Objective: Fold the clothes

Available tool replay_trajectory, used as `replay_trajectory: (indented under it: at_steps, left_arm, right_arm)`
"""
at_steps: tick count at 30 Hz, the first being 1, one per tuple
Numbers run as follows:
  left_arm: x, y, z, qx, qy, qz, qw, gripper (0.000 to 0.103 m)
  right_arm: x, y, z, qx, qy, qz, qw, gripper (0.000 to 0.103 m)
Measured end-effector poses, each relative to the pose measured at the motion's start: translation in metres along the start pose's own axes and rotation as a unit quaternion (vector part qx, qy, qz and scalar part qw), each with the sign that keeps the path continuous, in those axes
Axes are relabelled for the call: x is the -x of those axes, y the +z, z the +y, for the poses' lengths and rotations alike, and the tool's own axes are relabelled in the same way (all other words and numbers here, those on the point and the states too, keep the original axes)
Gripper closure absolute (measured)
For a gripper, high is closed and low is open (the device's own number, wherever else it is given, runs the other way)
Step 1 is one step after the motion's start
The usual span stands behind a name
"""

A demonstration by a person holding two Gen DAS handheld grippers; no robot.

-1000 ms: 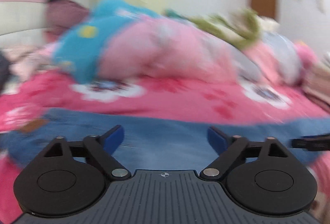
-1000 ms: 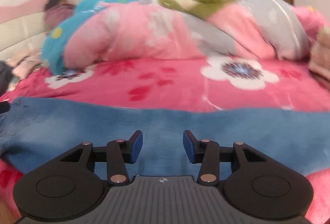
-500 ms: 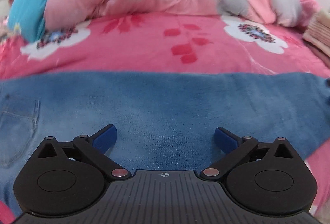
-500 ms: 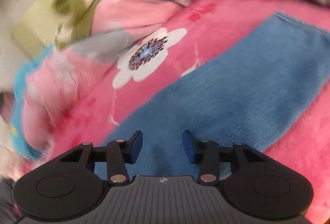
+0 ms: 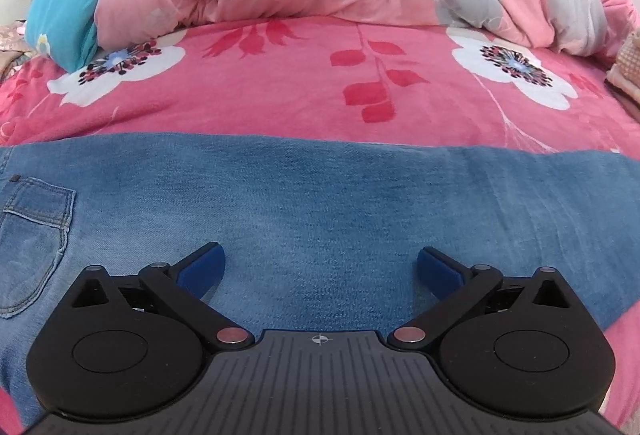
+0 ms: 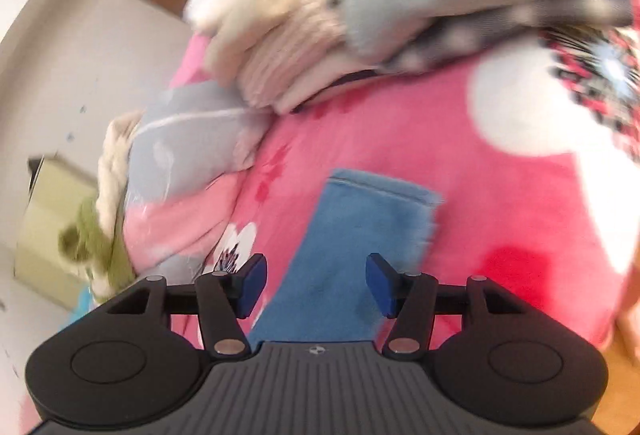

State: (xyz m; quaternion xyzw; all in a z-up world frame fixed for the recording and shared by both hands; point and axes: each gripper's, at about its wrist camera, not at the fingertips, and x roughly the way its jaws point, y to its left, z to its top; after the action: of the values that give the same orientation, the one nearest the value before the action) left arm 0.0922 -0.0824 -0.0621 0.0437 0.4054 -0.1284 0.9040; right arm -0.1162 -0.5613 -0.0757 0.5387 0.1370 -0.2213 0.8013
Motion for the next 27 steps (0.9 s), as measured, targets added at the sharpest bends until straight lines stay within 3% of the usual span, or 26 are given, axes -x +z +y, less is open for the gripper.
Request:
replay_trajectory:
  at_steps: [4, 6, 18, 27]
  left_arm:
    - [0.0, 0.001, -0.001, 0.0, 0.003, 0.002, 1.0, 0.0]
    - [0.0, 0.0, -0.001, -0.001, 0.003, 0.003, 1.0, 0.0]
    - [-0.002, 0.002, -0.002, -0.004, 0.01, 0.01, 0.9999, 0.0]
    - [-0.002, 0.001, -0.006, -0.009, 0.019, 0.009, 0.9997, 0.0]
  right_arm:
    - [-0.015, 0.0, -0.013, -0.01, -0.049, 0.037, 0.998, 0.046]
    - [-0.026, 0.0, -0.014, -0.009, -0.053, 0.035, 0.998, 0.046]
    - [-0.037, -0.001, -0.007, -0.001, -0.061, 0.031, 0.998, 0.046]
    - [-0.053, 0.007, -0.004, 0.017, -0.06, 0.037, 0.997, 0.041]
